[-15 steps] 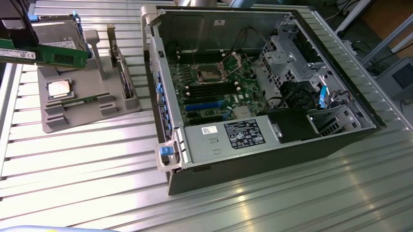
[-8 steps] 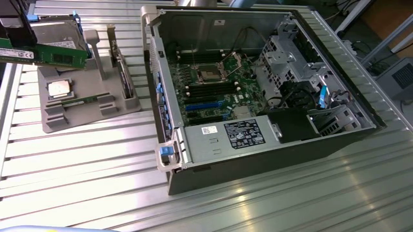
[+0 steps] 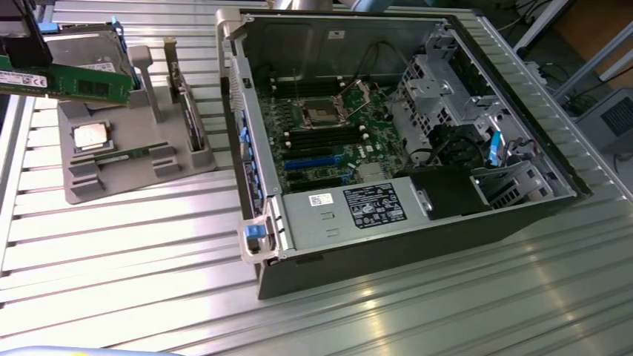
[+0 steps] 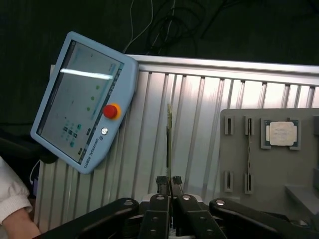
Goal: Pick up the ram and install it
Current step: 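Pick up the ram and move it above insertion slot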
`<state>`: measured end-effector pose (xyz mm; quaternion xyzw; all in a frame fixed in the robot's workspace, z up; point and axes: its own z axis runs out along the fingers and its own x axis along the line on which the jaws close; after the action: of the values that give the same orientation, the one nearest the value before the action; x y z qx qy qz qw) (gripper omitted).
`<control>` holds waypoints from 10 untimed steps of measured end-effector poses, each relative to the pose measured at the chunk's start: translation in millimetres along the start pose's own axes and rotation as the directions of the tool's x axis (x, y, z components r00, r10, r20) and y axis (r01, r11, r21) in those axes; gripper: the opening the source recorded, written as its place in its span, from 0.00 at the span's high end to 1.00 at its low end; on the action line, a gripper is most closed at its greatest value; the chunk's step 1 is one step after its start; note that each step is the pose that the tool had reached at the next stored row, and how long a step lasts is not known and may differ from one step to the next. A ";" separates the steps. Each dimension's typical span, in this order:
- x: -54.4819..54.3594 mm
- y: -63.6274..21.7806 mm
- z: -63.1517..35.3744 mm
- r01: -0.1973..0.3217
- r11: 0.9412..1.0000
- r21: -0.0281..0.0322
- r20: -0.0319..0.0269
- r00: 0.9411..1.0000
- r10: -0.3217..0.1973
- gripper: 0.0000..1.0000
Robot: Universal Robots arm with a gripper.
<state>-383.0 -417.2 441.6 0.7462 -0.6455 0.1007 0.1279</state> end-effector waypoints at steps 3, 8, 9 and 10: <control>1.9 0.4 -5.6 0.000 1.000 -0.001 -0.008 1.000 0.000 0.88; 2.6 -0.7 -7.3 0.000 1.000 -0.002 -0.010 1.000 0.000 0.88; 2.6 -1.1 -7.3 0.000 1.000 -0.002 -0.009 1.000 0.000 0.88; 2.8 -1.9 -7.4 0.000 1.000 -0.002 -0.006 1.000 0.000 0.88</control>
<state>-380.6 -417.2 449.3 0.7459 -0.6451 0.1021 0.1308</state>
